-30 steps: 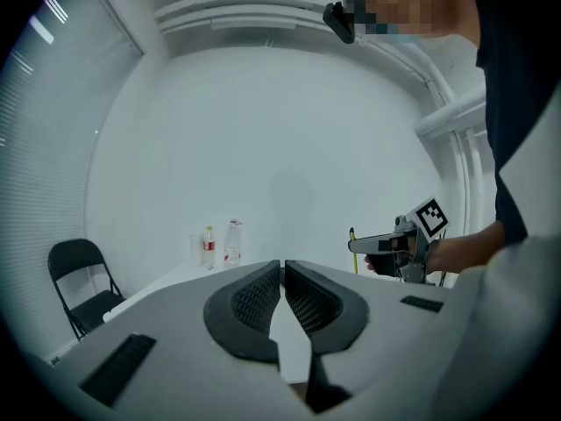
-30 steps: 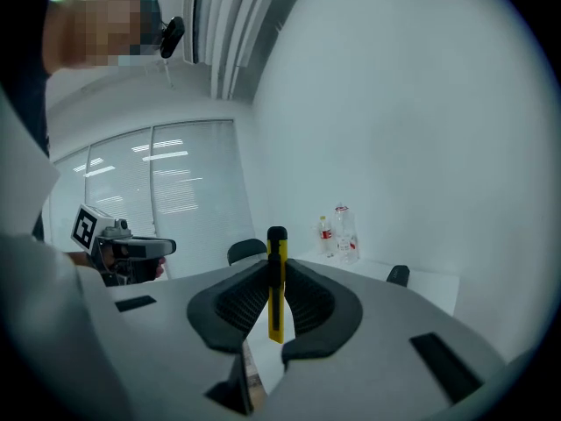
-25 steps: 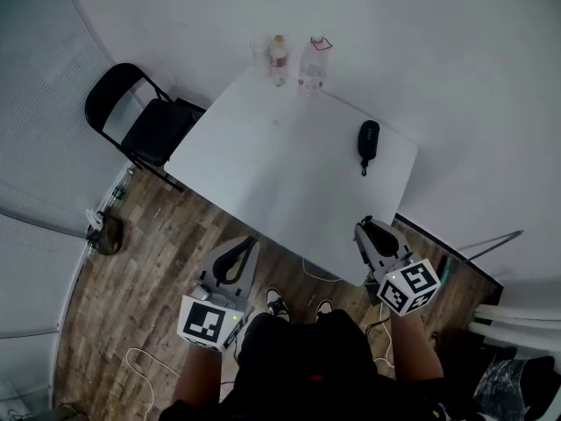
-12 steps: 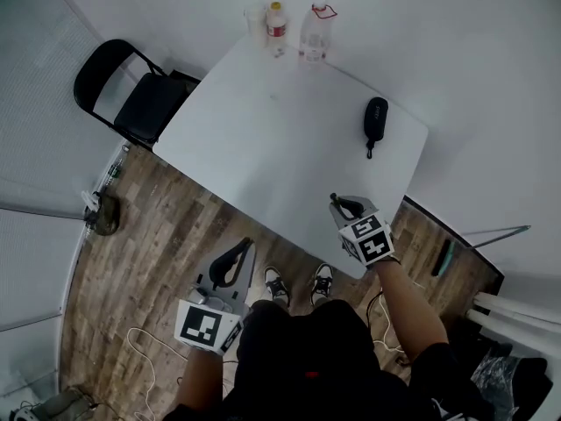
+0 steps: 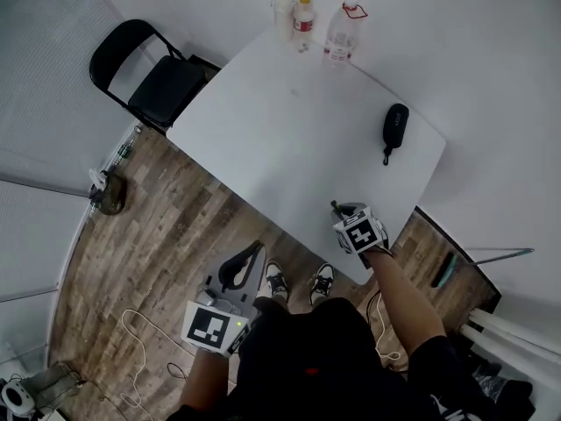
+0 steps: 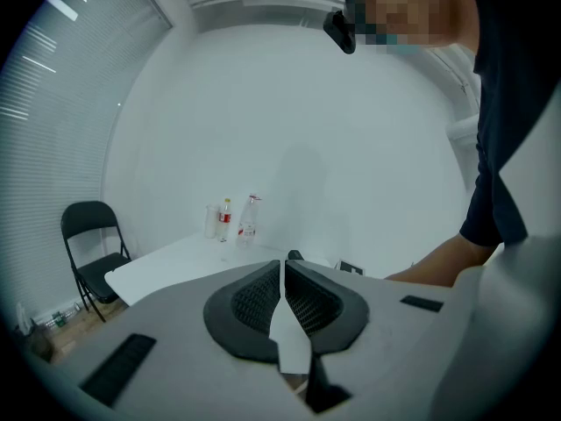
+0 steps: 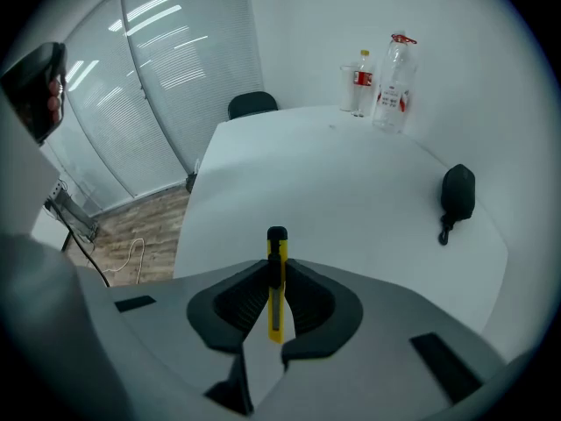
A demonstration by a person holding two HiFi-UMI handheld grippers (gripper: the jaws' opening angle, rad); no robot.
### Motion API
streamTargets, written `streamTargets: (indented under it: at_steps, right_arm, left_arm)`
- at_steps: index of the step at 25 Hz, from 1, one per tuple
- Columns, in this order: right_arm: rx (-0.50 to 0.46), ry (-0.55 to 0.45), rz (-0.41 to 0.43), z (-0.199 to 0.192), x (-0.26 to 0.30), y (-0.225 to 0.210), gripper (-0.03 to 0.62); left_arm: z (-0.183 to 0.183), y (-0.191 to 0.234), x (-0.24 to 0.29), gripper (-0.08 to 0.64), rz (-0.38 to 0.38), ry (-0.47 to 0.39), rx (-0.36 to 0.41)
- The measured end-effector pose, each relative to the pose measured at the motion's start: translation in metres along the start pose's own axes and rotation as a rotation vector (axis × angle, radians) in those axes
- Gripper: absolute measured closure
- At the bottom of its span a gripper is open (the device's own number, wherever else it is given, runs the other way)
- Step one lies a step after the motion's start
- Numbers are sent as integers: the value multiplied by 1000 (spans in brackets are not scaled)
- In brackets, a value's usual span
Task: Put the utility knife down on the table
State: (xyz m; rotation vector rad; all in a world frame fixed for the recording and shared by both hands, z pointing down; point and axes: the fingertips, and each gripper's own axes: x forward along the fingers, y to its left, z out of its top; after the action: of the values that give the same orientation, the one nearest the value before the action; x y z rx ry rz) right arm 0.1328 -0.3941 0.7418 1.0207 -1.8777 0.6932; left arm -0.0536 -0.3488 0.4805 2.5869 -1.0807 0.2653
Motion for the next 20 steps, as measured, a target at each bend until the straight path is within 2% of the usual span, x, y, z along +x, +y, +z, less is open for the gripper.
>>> streamTargets:
  at_steps: [4, 16, 17, 18, 20]
  right_arm:
    - [-20, 32, 1, -2, 12, 4, 526]
    - [-55, 64, 1, -7, 22, 13, 512]
    - [-49, 58, 1, -6, 19, 13, 469]
    - [-46, 40, -4, -4, 16, 12, 453]
    - [-50, -39, -31, 10, -1, 9, 453]
  left_arm:
    - [1, 8, -2, 523, 9, -16, 16]
    - [-5, 20, -14, 523, 40, -11, -10]
    - [-3, 19, -15, 524, 39, -12, -2]
    - [-1, 18, -15, 523, 37, -16, 8]
    - [2, 16, -16, 523, 32, -23, 28]
